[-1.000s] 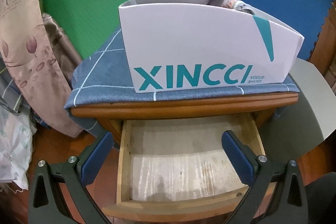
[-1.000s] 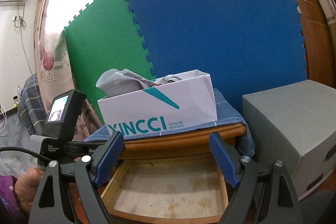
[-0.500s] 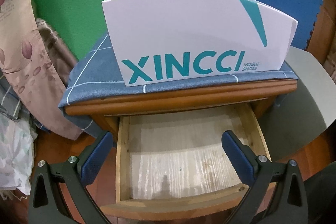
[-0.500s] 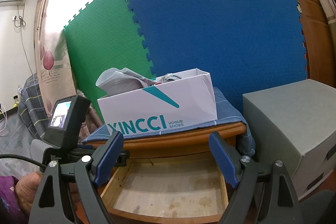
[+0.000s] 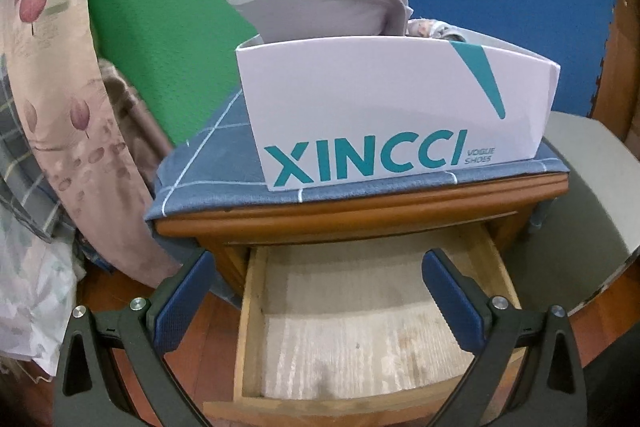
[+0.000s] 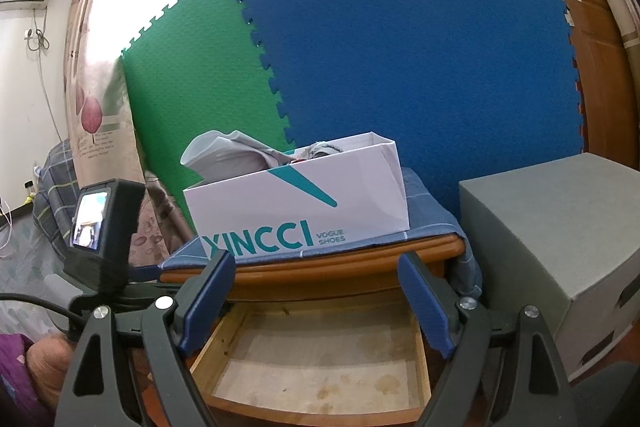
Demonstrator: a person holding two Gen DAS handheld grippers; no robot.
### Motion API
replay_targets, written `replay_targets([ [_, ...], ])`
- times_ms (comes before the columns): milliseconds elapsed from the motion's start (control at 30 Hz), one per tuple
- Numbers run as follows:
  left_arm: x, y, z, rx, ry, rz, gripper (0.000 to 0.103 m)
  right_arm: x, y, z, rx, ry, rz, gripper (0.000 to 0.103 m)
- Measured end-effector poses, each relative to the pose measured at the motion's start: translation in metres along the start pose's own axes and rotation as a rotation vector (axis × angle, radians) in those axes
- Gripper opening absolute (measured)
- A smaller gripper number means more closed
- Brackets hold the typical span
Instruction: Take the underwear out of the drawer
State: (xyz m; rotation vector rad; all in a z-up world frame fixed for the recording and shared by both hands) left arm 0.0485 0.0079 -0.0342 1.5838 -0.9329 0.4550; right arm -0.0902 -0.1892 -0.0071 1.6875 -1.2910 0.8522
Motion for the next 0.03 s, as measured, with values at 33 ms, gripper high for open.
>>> replay_targets([
  [33,0.0001,0.0014,-0.0016,-0.001,0.008,-0.015,0.103,0.0004,0.0009,0.0004,-0.001,0.001,0.003,0.086],
])
Point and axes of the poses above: each gripper's, at about its wrist camera, not at the fingertips, and y roughly against the way its jaws point, z to its right, x to its top, the point moved 3 cm from there along -y, roughly the way its jaws point, and after that the axes turned 11 degrees about -y, right-handed, at the moved point
